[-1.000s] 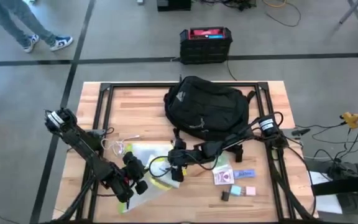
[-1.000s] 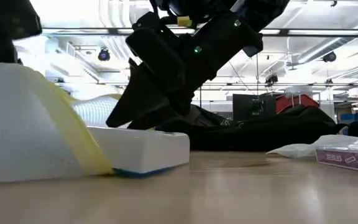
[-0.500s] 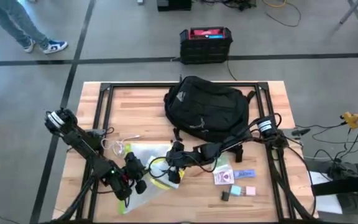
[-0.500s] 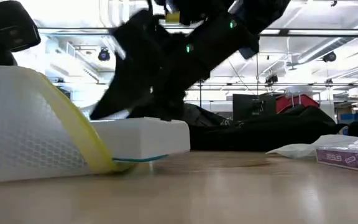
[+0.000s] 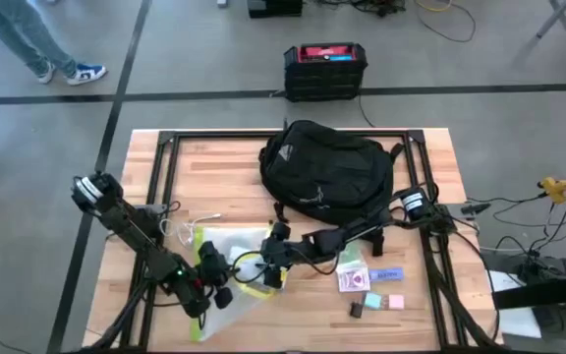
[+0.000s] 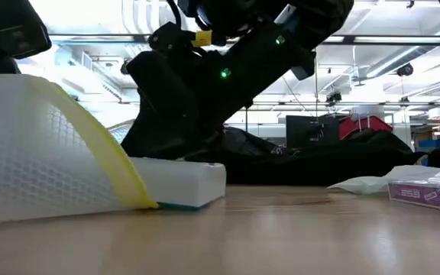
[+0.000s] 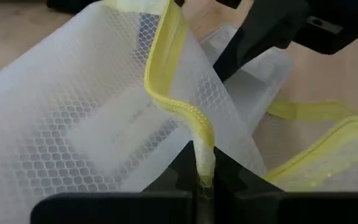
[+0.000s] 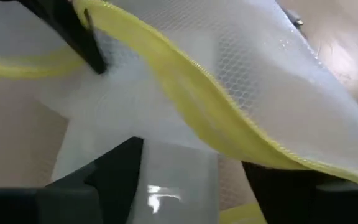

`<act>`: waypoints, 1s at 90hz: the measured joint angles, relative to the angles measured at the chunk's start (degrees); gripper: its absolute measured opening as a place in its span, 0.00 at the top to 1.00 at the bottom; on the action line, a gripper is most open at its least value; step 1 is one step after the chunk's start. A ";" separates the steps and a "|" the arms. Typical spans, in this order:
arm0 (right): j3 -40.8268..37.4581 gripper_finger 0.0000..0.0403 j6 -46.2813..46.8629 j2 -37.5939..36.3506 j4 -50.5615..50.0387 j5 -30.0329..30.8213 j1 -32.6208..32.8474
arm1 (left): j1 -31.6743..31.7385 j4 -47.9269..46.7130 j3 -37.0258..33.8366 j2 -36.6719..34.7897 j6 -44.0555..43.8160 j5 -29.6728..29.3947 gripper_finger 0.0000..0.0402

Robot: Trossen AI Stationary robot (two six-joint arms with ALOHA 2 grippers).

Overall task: Unpack backpack
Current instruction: Remove the white medicine organizer from the yellow green zip bag

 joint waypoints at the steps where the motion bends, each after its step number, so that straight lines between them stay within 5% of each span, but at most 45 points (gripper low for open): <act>1: -0.01 0.41 0.04 0.00 -0.07 -0.22 -0.03 | 0.00 0.00 0.02 0.00 0.05 -0.09 1.00; 24: -0.10 0.72 -0.66 -0.11 -1.43 -2.34 -0.19 | -0.02 -2.15 2.03 -0.53 1.16 -1.80 1.00; 59: 4.53 0.94 -0.21 -1.16 -12.53 -3.75 -0.19 | 0.00 -22.55 12.48 -2.32 1.14 -3.22 1.00; 75: 7.45 0.96 0.48 -1.18 -18.33 -7.69 -0.21 | 0.00 -22.82 12.94 -2.24 1.02 -3.42 1.00; 90: 10.15 0.83 1.27 -1.19 -22.26 -8.56 -0.14 | -0.02 -22.22 11.22 -2.10 -0.88 -3.36 1.00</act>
